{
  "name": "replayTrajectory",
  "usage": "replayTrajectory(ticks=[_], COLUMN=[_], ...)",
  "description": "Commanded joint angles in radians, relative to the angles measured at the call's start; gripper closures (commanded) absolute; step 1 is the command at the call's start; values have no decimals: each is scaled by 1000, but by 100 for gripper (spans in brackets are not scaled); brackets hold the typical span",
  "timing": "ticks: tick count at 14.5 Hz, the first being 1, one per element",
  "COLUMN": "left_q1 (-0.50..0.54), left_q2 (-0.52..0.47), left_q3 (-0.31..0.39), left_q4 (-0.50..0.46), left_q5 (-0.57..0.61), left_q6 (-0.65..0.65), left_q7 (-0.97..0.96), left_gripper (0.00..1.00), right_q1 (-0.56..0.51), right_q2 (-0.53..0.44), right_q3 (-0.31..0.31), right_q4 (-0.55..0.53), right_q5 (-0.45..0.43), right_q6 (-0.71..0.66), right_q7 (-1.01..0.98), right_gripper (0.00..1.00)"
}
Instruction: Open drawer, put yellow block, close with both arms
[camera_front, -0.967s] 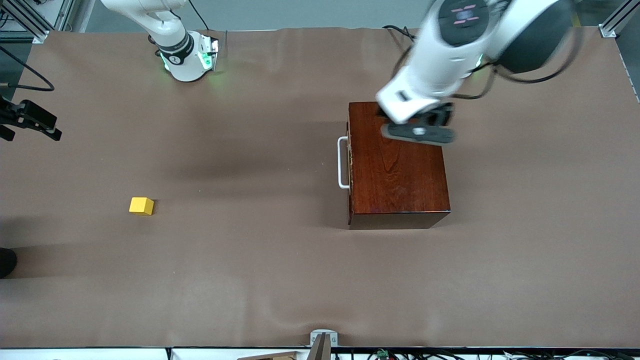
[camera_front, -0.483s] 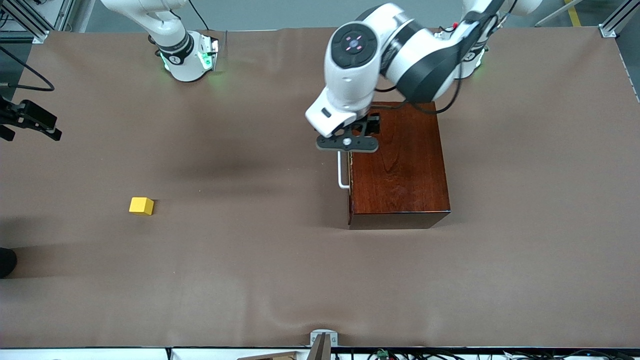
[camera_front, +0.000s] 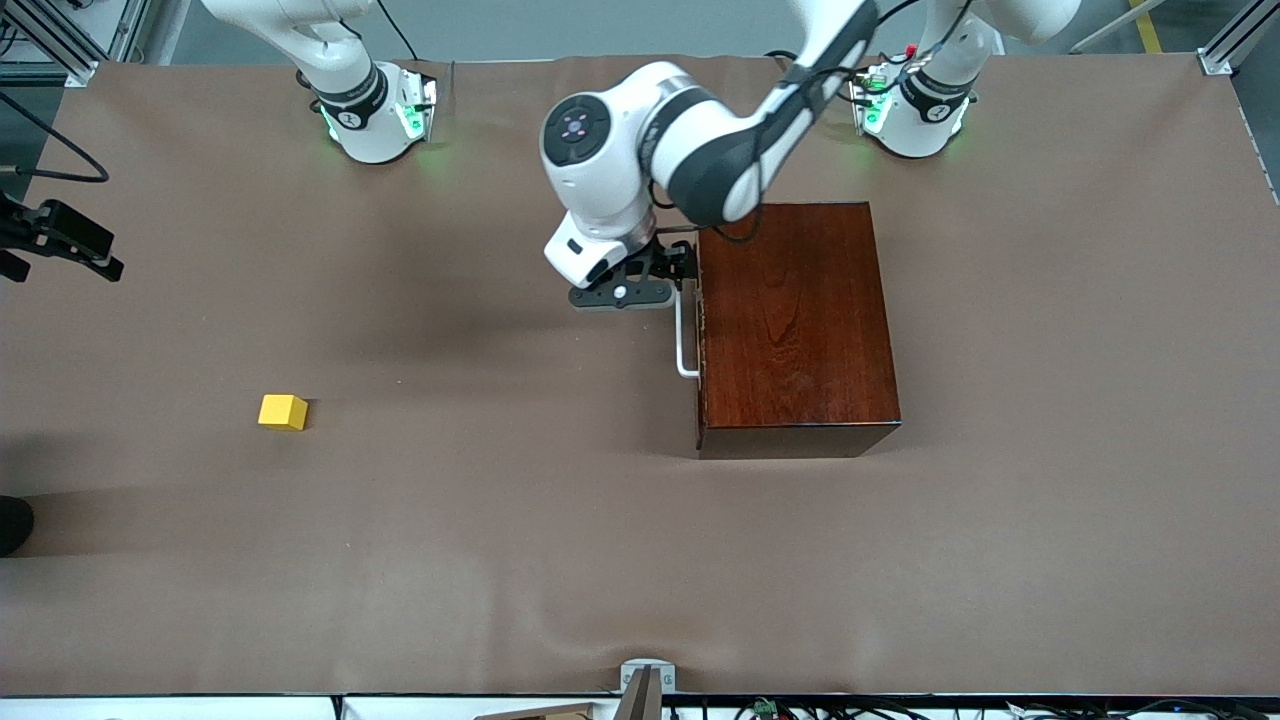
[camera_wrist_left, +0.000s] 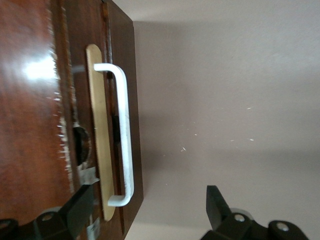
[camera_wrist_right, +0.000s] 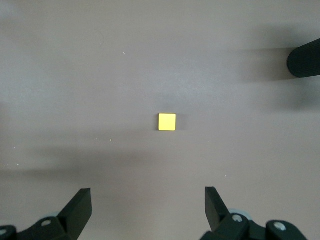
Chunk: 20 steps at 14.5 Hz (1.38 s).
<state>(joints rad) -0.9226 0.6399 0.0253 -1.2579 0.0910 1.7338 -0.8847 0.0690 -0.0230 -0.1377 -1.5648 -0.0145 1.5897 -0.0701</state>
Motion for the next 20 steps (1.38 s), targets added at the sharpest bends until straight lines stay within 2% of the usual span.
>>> replayTrajectory(ticks=[1,6,13,17,20], left_q1=[-38,-51,-51,-51,-51], left_q2=[58,102,133,150,155], left_q3=[39,35,38,38,38], left_q4=[38,32,35,35,37], left_q5=[48,127,127,127,127], left_q6=[-8,-10,10,78,82], left_q7=[-10,-6,-14,-89,-102], left_gripper=[0,0,0,0,0], right_q1=[-11,-11,-12,-14,-14], right_q2=[-3,-3,-3,-3,-3], right_q3=[4,4,4,4,4], right_q4=[6,6,5,5,6], right_q5=[18,18,18,18,18], right_q6=[-10,-10,-10,-10,-8], right_q7=[-14,-14,-14,-14,-14], right_gripper=[0,0,0,0,0])
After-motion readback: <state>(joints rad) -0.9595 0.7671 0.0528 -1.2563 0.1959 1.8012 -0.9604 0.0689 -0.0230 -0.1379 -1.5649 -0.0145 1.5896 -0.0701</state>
